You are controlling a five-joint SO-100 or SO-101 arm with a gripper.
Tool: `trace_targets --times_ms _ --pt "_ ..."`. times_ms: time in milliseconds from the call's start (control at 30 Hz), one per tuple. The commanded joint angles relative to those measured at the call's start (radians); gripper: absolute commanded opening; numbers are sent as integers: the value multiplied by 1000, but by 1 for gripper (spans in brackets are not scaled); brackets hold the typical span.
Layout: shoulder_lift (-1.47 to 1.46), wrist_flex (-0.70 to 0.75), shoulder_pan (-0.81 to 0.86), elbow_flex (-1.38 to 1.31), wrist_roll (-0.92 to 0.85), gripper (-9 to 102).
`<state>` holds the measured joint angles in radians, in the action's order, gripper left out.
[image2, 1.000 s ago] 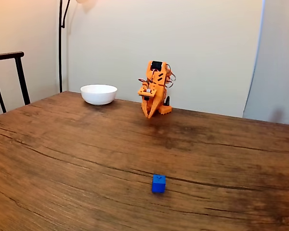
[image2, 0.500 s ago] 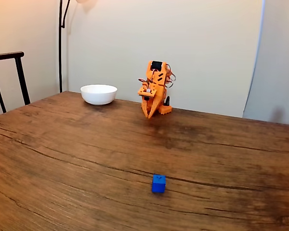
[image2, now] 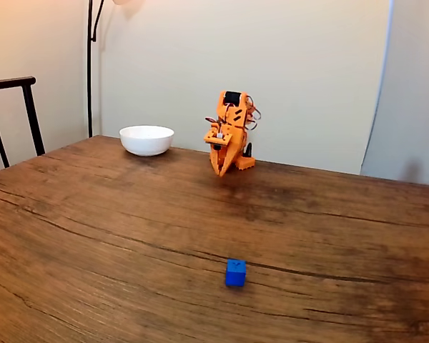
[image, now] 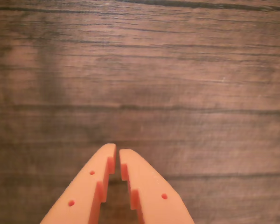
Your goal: Grasp the cube and drop it in the bowl
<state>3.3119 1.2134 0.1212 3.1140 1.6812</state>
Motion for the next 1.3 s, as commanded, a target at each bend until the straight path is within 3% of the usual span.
trace_targets --times_ms 0,667,1267 --pt "11 -58 -18 -20 -3 -1" --pt "-61 12 -38 -321 -35 -1" --pt "-1040 -49 -32 -988 101 -1"
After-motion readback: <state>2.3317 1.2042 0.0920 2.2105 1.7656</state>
